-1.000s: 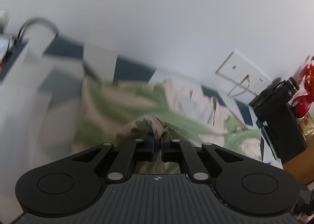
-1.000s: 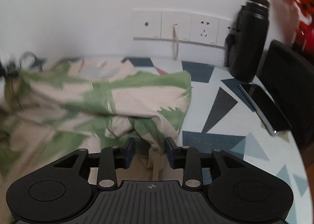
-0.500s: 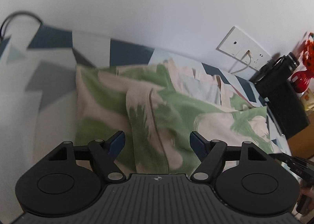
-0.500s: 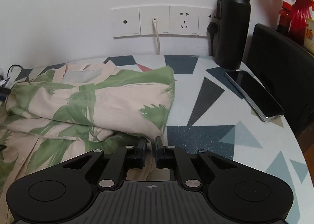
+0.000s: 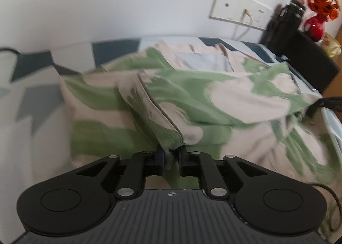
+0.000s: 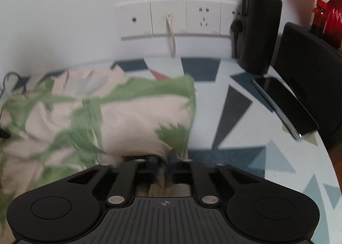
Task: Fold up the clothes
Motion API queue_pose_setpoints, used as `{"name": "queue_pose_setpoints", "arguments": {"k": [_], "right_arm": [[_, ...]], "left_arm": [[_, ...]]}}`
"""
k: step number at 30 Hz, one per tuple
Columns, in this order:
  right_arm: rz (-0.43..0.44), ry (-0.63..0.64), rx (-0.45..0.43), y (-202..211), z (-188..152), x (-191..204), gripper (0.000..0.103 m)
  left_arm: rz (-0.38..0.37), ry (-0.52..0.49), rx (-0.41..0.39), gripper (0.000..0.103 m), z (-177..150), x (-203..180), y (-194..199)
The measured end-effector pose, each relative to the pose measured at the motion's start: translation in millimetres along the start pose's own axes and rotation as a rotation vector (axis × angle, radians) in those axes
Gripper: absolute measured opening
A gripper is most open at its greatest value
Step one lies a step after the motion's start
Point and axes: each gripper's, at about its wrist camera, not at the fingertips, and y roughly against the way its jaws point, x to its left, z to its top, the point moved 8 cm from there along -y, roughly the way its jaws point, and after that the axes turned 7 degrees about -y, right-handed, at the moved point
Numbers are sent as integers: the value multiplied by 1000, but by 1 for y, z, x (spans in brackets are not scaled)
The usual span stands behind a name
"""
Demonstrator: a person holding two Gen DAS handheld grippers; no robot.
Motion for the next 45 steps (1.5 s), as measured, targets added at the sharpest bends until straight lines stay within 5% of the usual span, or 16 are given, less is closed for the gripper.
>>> {"name": "queue_pose_setpoints", "arguments": {"k": [6, 12, 17, 20, 27, 34, 38, 45], "right_arm": [[54, -87, -86, 17, 21, 0, 4], [32, -144, -22, 8, 1, -13, 5], [-15, -92, 12, 6, -11, -4, 30], [-9, -26, -12, 18, -12, 10, 30], [205, 48, -1, 26, -20, 68, 30], [267, 67, 79, 2, -29, 90, 30], [241, 100, 85, -27, -25, 91, 29], [85, -104, 36, -33, -12, 22, 29]], "left_arm": [[27, 93, -161, 2, 41, 25, 40], [7, 67, -104, 2, 29, 19, 32], [0, 135, -91, 2, 14, 23, 23], [6, 150, -130, 2, 24, 24, 29], [21, 173, -234, 2, 55, 27, 49], [14, 198, -296, 2, 73, 22, 61], [28, 201, -312, 2, 76, 23, 63], [38, 238, -272, 2, 53, 28, 54]]}}
